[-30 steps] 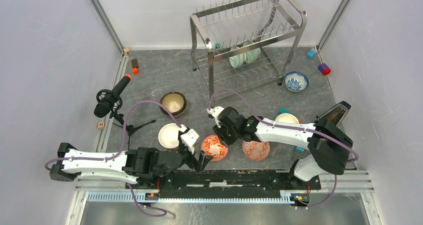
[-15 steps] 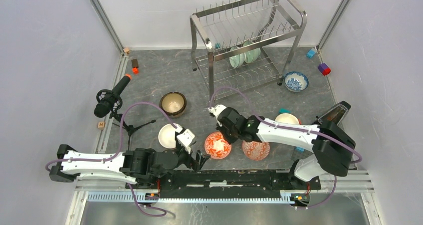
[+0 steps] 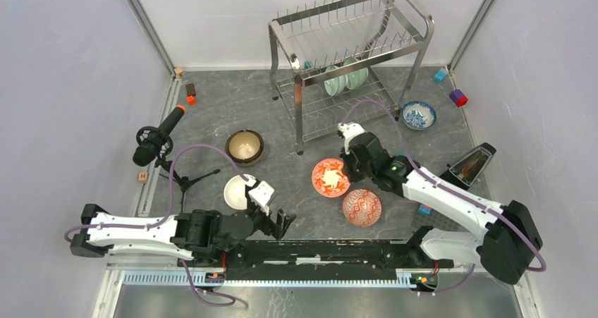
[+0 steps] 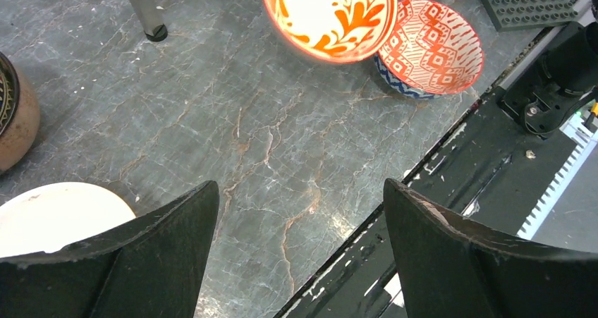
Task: Unload the bowls from the dish rack
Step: Move the bowl to the center of the board.
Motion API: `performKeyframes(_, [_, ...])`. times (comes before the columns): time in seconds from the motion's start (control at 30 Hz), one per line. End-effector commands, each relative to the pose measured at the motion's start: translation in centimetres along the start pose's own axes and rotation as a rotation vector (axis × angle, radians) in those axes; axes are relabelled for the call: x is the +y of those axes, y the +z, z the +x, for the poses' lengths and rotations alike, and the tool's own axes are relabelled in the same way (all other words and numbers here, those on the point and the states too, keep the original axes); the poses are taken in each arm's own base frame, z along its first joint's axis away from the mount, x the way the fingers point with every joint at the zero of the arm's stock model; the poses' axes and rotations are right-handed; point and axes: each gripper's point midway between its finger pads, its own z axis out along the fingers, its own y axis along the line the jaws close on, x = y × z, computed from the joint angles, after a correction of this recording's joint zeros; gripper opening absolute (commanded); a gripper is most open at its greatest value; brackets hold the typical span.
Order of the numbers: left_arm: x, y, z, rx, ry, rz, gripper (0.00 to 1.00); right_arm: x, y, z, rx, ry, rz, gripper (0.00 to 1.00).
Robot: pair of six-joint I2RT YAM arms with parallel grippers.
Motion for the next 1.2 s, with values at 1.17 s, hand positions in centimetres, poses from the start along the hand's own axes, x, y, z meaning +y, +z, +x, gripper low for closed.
performKeyframes(1.17, [1.9, 1.5, -1.2, -0.102, -0.091, -0.196, 0.94, -15.6, 2.7, 6.1, -0.115, 0.558, 0.318, 0.05])
